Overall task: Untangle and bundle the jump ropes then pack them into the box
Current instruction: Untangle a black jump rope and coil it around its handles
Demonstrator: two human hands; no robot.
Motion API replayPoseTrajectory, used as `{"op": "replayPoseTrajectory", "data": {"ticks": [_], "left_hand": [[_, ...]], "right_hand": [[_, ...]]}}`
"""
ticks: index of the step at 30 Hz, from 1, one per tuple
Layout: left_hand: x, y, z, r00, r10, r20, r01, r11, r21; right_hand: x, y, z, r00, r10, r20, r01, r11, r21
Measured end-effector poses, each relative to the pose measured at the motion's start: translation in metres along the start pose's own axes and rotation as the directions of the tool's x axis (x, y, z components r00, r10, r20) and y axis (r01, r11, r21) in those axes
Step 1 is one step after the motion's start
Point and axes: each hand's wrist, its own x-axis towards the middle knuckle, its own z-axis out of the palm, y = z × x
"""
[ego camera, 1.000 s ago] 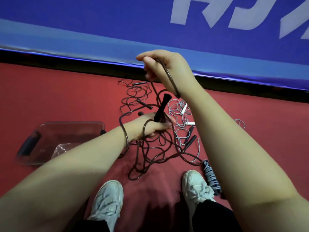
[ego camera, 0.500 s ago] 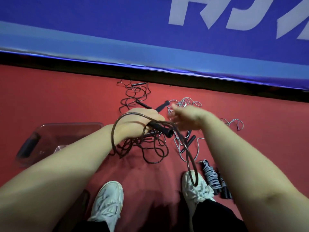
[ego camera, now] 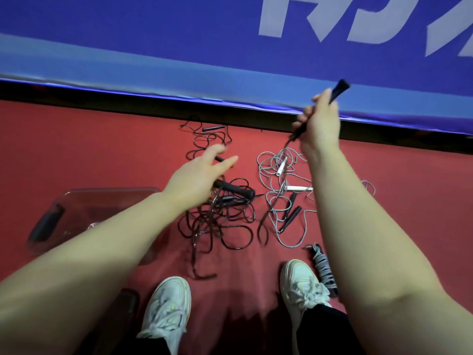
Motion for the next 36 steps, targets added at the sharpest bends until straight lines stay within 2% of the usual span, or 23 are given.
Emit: {"op": "replayPoseTrajectory", "data": {"ticks": [2,4,6,8,10,13,14,16,18,20,23,25,27,29,30,31,32,33,34,35,36], "left_hand": [[0.002,-0.011,-0.003,0.990,-0.138,0.017,0.131,0.968,0.215],[0.006,-0.017,-0.011,0.920,-0.345,0.188,0.294,0.921,0.256],[0.006,-0.012,-0.022,0.815,-0.428,0.390,0.313,0.892,0.326],[0.006,-0.011,-0.034,0.767,-0.428,0.478,0.258,0.888,0.381],[0.005,-0.016,-0.045,0.749,-0.406,0.524,0.213,0.896,0.390],[0.002,-0.012,-0.060,0.686,-0.420,0.594,0.162,0.884,0.438],[0.002,-0.007,-0.064,0.680,-0.429,0.595,0.162,0.878,0.450],[0.003,0.003,-0.072,0.712,-0.431,0.555,0.173,0.873,0.456],[0.006,0.011,-0.077,0.754,-0.424,0.502,0.142,0.851,0.506],[0.006,0.015,-0.087,0.764,-0.450,0.462,0.078,0.776,0.626],[0.003,0.020,-0.104,0.748,-0.533,0.395,0.020,0.613,0.790],[0.004,0.019,-0.111,0.776,-0.532,0.338,0.064,0.601,0.797],[0.002,0.024,-0.115,0.839,-0.476,0.263,0.146,0.663,0.734],[0.005,0.025,-0.114,0.914,-0.356,0.193,0.194,0.803,0.563],[0.007,0.025,-0.113,0.941,-0.293,0.169,0.205,0.891,0.406],[0.010,0.025,-0.109,0.958,-0.248,0.143,0.222,0.959,0.175],[0.012,0.025,-0.103,0.967,-0.232,0.109,0.245,0.961,-0.128],[0.013,0.026,-0.097,0.971,-0.229,0.074,0.239,0.882,-0.406],[0.013,0.028,-0.088,0.974,-0.226,0.036,0.202,0.778,-0.595],[0.014,0.030,-0.080,0.976,-0.217,-0.009,0.151,0.707,-0.691],[0.016,0.033,-0.073,0.977,-0.203,-0.059,0.100,0.691,-0.715]], "right_hand": [[0.001,-0.018,-0.007,0.988,-0.153,0.004,0.152,0.975,-0.159],[-0.002,-0.024,-0.009,0.975,-0.212,0.069,0.223,0.919,-0.326],[-0.006,-0.025,-0.004,0.949,-0.273,0.155,0.314,0.803,-0.507],[-0.011,-0.028,0.001,0.920,-0.310,0.241,0.390,0.651,-0.651],[-0.015,-0.028,0.002,0.907,-0.275,0.319,0.420,0.535,-0.733],[-0.022,-0.021,0.001,0.902,-0.056,0.429,0.419,0.354,-0.836],[-0.026,-0.016,0.001,0.888,0.018,0.459,0.430,0.323,-0.843],[-0.032,-0.006,0.001,0.855,0.110,0.507,0.451,0.324,-0.832],[-0.035,0.000,0.003,0.853,0.128,0.507,0.435,0.365,-0.823],[-0.033,0.001,0.002,0.881,0.093,0.463,0.385,0.426,-0.818],[-0.025,-0.001,-0.005,0.906,0.069,0.418,0.355,0.415,-0.838],[-0.024,0.002,-0.008,0.891,0.108,0.441,0.367,0.403,-0.839],[-0.027,0.006,-0.008,0.863,0.158,0.479,0.389,0.397,-0.831],[-0.031,0.010,-0.005,0.845,0.181,0.503,0.394,0.425,-0.815],[-0.032,0.013,-0.002,0.847,0.181,0.500,0.366,0.484,-0.795],[-0.033,0.016,0.000,0.858,0.182,0.481,0.298,0.585,-0.754],[-0.034,0.017,0.004,0.872,0.201,0.446,0.189,0.702,-0.687],[-0.036,0.017,0.009,0.882,0.240,0.406,0.053,0.805,-0.591],[-0.037,0.016,0.013,0.882,0.282,0.378,-0.073,0.873,-0.482],[-0.039,0.014,0.017,0.877,0.306,0.371,-0.152,0.908,-0.389],[-0.040,0.012,0.021,0.870,0.305,0.387,-0.177,0.926,-0.332]]}}
